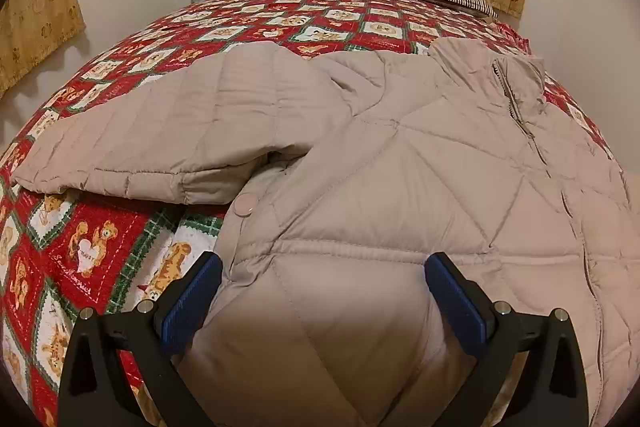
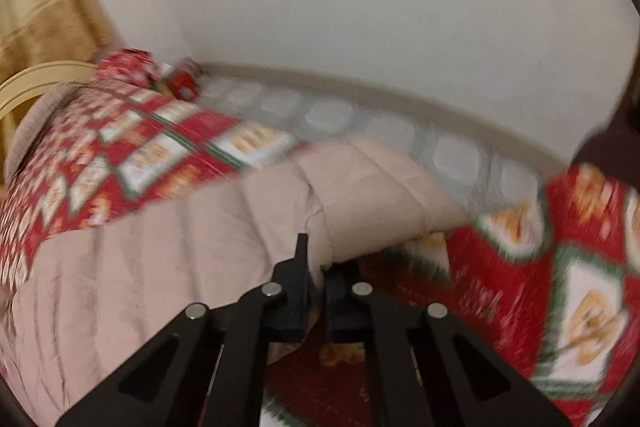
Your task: Fold large clothes
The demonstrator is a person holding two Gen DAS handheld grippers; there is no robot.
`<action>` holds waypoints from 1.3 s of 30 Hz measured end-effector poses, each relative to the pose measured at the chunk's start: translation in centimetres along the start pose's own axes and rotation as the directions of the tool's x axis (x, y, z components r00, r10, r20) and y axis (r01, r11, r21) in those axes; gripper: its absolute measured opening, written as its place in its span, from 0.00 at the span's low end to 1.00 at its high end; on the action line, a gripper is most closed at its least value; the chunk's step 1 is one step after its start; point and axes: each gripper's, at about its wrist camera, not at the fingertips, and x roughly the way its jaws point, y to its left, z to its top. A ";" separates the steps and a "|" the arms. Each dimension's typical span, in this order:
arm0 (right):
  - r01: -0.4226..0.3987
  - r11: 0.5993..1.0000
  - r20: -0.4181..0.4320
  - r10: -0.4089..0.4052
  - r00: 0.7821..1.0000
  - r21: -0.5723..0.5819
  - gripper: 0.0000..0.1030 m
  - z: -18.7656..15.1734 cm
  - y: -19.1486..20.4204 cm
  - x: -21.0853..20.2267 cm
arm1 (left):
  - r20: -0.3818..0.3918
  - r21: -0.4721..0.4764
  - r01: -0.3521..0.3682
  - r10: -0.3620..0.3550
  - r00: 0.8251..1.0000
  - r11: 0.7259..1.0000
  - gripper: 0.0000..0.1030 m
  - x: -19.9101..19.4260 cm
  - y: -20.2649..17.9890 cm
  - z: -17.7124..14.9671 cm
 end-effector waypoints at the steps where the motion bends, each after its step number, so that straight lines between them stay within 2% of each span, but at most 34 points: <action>1: -0.018 0.999 0.050 0.020 0.999 -0.034 0.08 0.3 0.6 -1.7 | 0.001 -0.001 0.002 -0.002 1.000 1.000 0.99 0.0 0.0 0.0; 4: -0.103 0.988 0.134 0.118 0.984 -0.115 0.08 0.9 3.1 -6.6 | 0.001 -0.004 0.006 -0.006 1.000 1.000 0.99 -0.1 0.2 0.0; 8: -0.263 0.934 0.178 0.309 0.934 -0.243 0.08 0.5 8.5 -12.9 | 0.006 -0.015 0.022 -0.022 1.000 1.000 0.99 -0.2 0.5 0.0; 11: -0.387 0.851 0.150 0.460 0.875 -0.354 0.08 -1.6 13.7 -17.1 | 0.009 -0.022 0.031 -0.031 0.999 0.999 0.99 -0.3 0.7 -0.1; 12: -0.424 0.805 0.128 0.513 0.849 -0.415 0.08 -3.1 16.1 -18.9 | 0.010 -0.023 0.034 -0.033 0.999 0.999 0.99 -0.3 0.7 -0.1; 14: -0.478 0.730 0.076 0.581 0.810 -0.488 0.08 -5.7 19.6 -20.7 | 0.012 -0.027 0.039 -0.038 0.999 0.999 0.99 -0.4 0.8 -0.1; 17: -0.593 0.595 -0.064 0.674 0.736 -0.543 0.08 -10.7 24.9 -22.0 | 0.015 -0.034 0.047 -0.047 0.999 0.998 0.99 -0.4 0.9 -0.1; 20: -0.682 0.470 -0.207 0.718 0.665 -0.560 0.08 -15.9 30.0 -21.4 | 0.020 -0.042 0.056 -0.055 0.998 0.998 0.99 -0.4 1.1 0.0; 23: -0.754 0.390 -0.327 0.726 0.605 -0.529 0.09 -19.8 33.6 -19.7 | 0.025 -0.055 0.065 -0.064 0.998 0.996 0.99 -0.4 1.3 0.0; 24: -0.791 0.356 -0.381 0.729 0.568 -0.498 0.12 -21.2 34.8 -18.9 | 0.027 -0.059 0.069 -0.067 0.997 0.996 0.99 -0.4 1.4 0.0; 25: -0.837 0.313 -0.444 0.735 0.513 -0.449 0.16 -22.5 35.8 -18.0 | 0.029 -0.065 0.074 -0.072 0.997 0.995 0.99 -0.4 1.5 0.0; 26: -0.868 0.286 -0.489 0.735 0.470 -0.406 0.18 -23.5 36.2 -17.3 | 0.031 -0.069 0.079 -0.077 0.997 0.994 0.99 -0.4 1.6 0.0; 27: -0.888 0.273 -0.525 0.728 0.441 -0.369 0.30 -24.5 36.9 -16.8 | 0.032 -0.073 0.082 -0.080 0.996 0.994 0.99 -0.4 1.7 0.0; 28: -0.902 0.271 -0.565 0.708 0.423 -0.336 0.51 -25.5 37.4 -16.5 | 0.033 -0.076 0.085 -0.083 0.996 0.993 0.99 -0.4 1.7 0.0; 30: -0.932 0.255 -0.607 0.707 0.361 -0.258 0.69 -25.6 37.2 -16.2 | 0.032 -0.077 0.086 -0.084 0.996 0.993 0.99 -0.4 1.7 0.1; 31: -0.944 0.234 -0.591 0.737 0.328 -0.232 0.70 -24.9 36.4 -16.7 | 0.031 -0.076 0.085 -0.083 0.996 0.994 0.99 -0.4 1.7 0.1; 32: -0.946 0.224 -0.573 0.755 0.320 -0.233 0.71 -24.1 35.9 -17.2 | 0.031 -0.076 0.085 -0.083 0.996 0.993 0.99 -0.4 1.8 0.1; 34: -0.940 0.207 -0.521 0.790 0.325 -0.271 0.71 -21.9 34.3 -18.3 | 0.031 -0.077 0.086 -0.084 0.996 0.993 0.99 -0.4 1.8 0.1; 35: -0.926 0.222 -0.492 0.795 0.354 -0.307 0.70 -21.0 33.8 -18.5 | 0.031 -0.077 0.086 -0.084 0.996 0.993 0.99 -0.4 1.7 0.1; 36: -0.897 0.262 -0.456 0.789 0.412 -0.356 0.60 -19.9 33.0 -18.6 | 0.032 -0.078 0.087 -0.085 0.996 0.993 0.99 -0.4 1.8 0.1; 37: -0.853 0.320 -0.405 0.774 0.486 -0.413 0.45 -18.8 32.0 -18.4 | 0.032 -0.078 0.087 -0.085 0.996 0.993 0.99 -0.4 1.8 0.1; 38: -0.806 0.382 -0.353 0.753 0.555 -0.453 0.38 -17.4 30.9 -17.8 | 0.032 -0.078 0.087 -0.085 0.996 0.993 0.99 -0.4 1.8 0.1; 39: -0.755 0.461 -0.296 0.723 0.624 -0.466 0.29 -15.7 29.4 -16.6 | 0.032 -0.077 0.086 -0.084 0.996 0.993 0.99 -0.4 1.7 0.1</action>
